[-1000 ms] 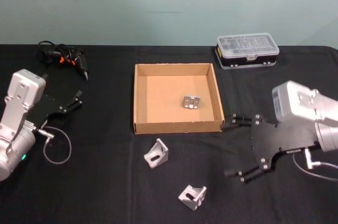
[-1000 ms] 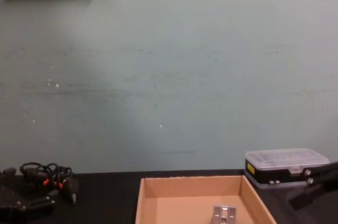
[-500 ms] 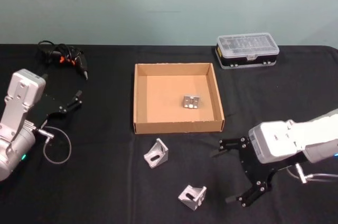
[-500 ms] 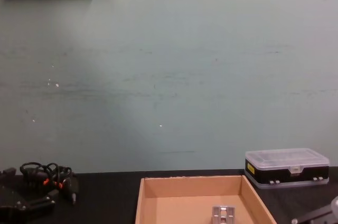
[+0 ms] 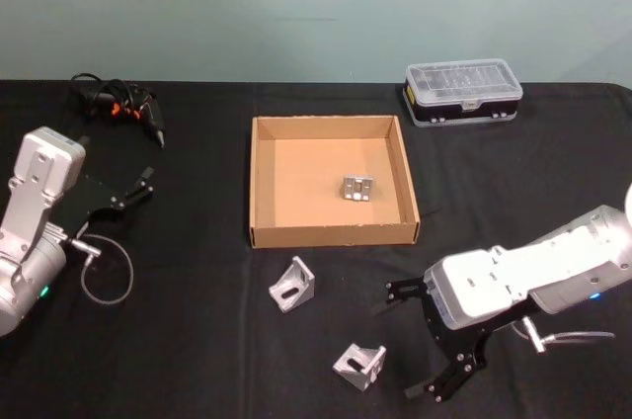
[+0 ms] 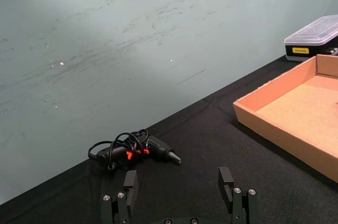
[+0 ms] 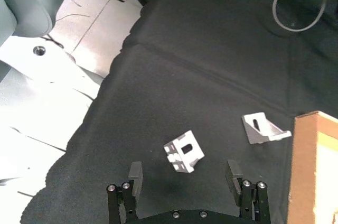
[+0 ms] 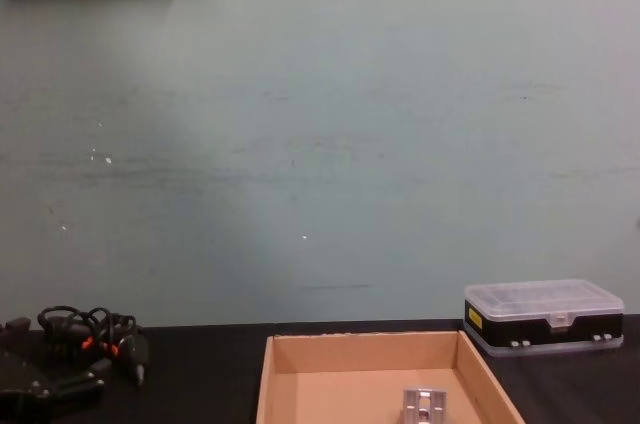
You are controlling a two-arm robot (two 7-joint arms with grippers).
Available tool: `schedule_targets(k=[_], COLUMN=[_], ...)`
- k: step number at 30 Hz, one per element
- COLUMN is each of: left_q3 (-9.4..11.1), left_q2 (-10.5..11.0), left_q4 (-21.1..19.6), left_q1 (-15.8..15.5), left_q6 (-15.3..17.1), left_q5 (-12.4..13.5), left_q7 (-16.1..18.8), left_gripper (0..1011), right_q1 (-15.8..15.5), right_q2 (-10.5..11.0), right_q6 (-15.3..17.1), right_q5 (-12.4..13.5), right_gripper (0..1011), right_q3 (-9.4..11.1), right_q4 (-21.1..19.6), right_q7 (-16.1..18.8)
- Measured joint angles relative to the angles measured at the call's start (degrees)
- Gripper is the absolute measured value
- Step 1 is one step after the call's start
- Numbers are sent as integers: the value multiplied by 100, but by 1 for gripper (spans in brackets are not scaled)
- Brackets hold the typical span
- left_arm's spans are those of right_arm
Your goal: Use one hand to pick up the angle iron from the table and place it into the box.
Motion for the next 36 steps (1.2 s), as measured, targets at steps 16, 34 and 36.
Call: schedule_targets(k=[16, 34, 36], left_q3=[0, 0, 0], left_q2=[0, 0, 0], left_q4=[0, 0, 0], left_q1=[0, 0, 0], left_q6=[0, 0, 0], left_q5=[0, 0, 0], left_q7=[0, 0, 0], left_gripper=[1000, 1000, 1000], right_q1=[308, 503, 518], right_q2=[-311, -481, -491], right_q6=[8, 25, 30], right_q5=[-199, -234, -225], right_gripper=[1003, 1003, 1003], right_q3=[-491, -834, -859], right_q4=[374, 657, 681], right_q7=[-6, -139, -166])
